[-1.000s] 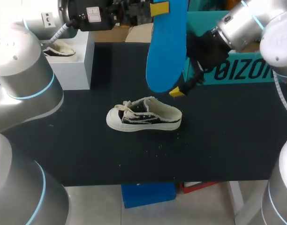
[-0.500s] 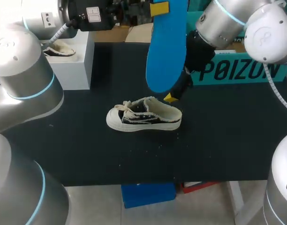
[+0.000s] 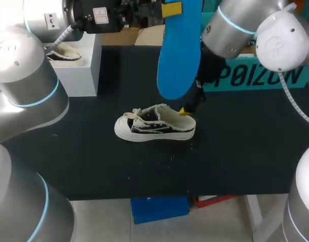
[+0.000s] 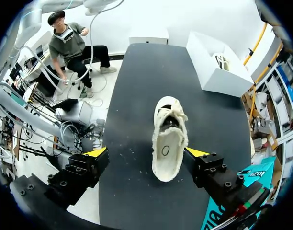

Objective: Take the shoe out of the shoebox, open the shoe tongue, remove and reinsert the insole, then place the shoe into the shoebox

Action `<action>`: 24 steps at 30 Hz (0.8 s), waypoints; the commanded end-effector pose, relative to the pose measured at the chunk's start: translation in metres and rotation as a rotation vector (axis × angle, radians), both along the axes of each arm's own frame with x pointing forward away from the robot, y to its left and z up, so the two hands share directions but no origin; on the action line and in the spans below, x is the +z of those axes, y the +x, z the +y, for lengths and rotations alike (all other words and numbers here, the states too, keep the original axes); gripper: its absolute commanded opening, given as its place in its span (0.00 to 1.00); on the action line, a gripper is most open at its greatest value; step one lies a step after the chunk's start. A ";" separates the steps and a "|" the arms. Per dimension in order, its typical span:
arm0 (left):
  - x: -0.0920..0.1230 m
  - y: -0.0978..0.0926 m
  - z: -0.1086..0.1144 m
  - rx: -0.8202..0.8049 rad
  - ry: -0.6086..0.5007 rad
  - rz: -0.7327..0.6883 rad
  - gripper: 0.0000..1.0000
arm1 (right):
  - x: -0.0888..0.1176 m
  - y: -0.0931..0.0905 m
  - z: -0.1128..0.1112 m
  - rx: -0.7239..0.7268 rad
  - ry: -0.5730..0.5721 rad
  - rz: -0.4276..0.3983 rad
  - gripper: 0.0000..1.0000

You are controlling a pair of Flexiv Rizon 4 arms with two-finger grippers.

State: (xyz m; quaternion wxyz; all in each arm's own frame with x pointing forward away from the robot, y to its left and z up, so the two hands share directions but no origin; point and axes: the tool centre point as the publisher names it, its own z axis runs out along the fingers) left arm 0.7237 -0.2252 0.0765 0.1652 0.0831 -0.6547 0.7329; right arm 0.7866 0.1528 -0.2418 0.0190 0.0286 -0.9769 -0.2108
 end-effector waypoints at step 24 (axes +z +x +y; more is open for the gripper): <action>0.000 0.000 -0.002 0.000 0.002 0.000 0.00 | -0.086 0.000 -0.021 0.023 -0.326 0.084 1.00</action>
